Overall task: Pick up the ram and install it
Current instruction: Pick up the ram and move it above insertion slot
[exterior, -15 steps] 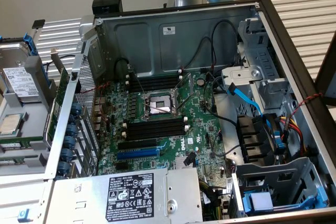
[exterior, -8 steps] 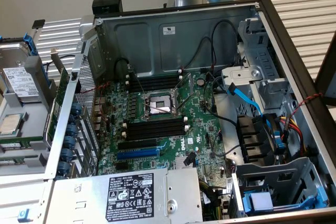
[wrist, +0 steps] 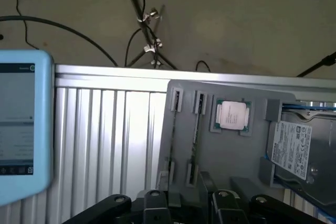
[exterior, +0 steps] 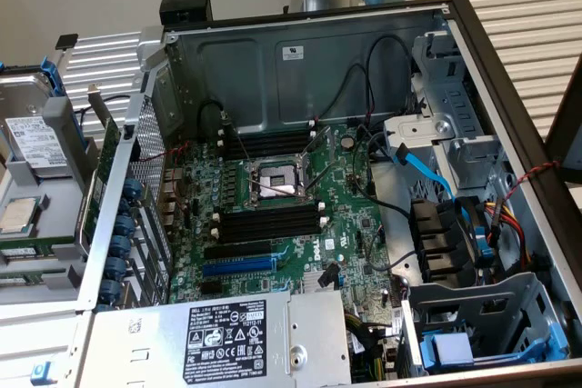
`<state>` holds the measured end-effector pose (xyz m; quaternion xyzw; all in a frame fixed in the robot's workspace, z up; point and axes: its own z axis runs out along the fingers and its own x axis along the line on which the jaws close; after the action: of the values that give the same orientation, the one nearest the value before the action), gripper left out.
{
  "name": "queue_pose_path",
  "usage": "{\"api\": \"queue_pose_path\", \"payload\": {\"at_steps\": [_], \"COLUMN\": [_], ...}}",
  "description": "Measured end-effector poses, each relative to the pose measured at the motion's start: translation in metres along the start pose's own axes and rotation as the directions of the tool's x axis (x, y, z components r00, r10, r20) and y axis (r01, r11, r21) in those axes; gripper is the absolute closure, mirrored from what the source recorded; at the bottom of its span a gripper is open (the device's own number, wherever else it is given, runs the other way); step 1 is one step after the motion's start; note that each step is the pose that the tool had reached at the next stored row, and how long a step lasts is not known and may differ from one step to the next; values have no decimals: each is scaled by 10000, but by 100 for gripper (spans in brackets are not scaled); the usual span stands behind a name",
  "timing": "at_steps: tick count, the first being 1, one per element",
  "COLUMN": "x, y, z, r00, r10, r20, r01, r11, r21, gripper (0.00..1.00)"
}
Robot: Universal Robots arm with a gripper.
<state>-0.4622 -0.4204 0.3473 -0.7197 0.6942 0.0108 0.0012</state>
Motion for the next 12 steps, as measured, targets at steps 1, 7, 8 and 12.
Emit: {"api": "queue_pose_path", "payload": {"at_steps": [1, 7, 8, 12], "x": [2, 5, 5, 7], "y": [-1, -6, -10, -31], "z": [19, 128, 146, 217], "r00": [10000, 9982, 9979, 9968], "r10": [45, 601, 649, 798], "r20": [23, 70, 74, 77], "r01": [-45, -601, -649, -798], "r11": [10000, 9982, 9979, 9968], "r21": [2, 11, 12, 13], "gripper": [64, 64, 64, 64]}}
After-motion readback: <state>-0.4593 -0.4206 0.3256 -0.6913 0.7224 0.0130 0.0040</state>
